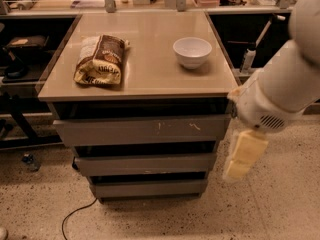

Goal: Open bottom drawer

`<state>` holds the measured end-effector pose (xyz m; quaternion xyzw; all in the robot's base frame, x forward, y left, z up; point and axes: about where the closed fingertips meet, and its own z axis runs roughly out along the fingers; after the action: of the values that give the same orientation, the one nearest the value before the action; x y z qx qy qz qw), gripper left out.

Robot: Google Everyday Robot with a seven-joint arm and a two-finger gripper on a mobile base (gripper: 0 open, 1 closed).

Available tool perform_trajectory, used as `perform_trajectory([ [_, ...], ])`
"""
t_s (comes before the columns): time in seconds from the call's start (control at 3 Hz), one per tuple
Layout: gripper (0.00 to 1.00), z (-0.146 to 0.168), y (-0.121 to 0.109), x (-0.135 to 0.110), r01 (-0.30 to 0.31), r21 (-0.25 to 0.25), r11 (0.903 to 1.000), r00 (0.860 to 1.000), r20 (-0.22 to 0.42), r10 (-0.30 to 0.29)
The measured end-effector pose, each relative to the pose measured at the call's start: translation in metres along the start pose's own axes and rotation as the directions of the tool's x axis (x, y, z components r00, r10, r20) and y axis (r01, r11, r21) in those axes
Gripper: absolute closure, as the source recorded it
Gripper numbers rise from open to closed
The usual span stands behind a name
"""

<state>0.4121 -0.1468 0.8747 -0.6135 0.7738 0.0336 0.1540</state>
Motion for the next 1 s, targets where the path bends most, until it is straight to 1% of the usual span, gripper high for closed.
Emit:
perform_trajectory([
  [0.33, 0.0, 0.079, 0.034, -0.01, 0.005, -0.095, 0.9955, 1.0, 0.0, -0.005],
  [0.67, 0.0, 0.079, 0.034, -0.01, 0.005, -0.094, 0.9955, 1.0, 0.001, -0.005],
  [1.0, 0.0, 0.116, 0.054, -0.024, -0.051, -0.149, 0.9875, 0.996, 0.065, 0.062],
])
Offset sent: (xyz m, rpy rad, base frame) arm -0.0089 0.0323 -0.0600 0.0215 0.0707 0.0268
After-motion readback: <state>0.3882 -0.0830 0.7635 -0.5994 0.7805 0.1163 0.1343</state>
